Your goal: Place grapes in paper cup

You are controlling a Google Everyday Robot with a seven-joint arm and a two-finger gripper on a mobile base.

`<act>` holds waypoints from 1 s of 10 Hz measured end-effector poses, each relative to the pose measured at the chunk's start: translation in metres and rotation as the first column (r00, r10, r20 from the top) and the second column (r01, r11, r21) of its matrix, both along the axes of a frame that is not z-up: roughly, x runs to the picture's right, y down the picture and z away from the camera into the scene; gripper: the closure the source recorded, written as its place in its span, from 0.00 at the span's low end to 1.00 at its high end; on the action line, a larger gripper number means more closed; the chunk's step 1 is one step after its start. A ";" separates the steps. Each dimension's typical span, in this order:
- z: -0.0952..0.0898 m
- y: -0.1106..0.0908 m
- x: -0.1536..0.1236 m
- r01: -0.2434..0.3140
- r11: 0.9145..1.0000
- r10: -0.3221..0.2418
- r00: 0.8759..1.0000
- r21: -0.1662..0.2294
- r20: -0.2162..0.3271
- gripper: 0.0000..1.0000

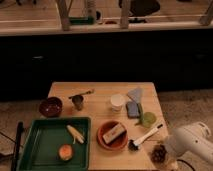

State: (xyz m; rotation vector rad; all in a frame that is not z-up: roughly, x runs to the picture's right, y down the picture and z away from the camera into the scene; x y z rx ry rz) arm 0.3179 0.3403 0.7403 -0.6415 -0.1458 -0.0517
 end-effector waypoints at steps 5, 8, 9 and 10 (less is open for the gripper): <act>0.005 -0.001 0.008 -0.061 0.998 0.063 0.996 -0.026 0.070 1.00; -0.001 -0.022 -0.011 0.018 0.999 -0.015 0.996 -0.039 0.082 1.00; -0.006 -0.030 -0.017 0.045 0.998 -0.042 0.996 -0.039 0.084 1.00; -0.012 -0.038 -0.023 0.072 0.997 -0.069 0.994 -0.036 0.085 1.00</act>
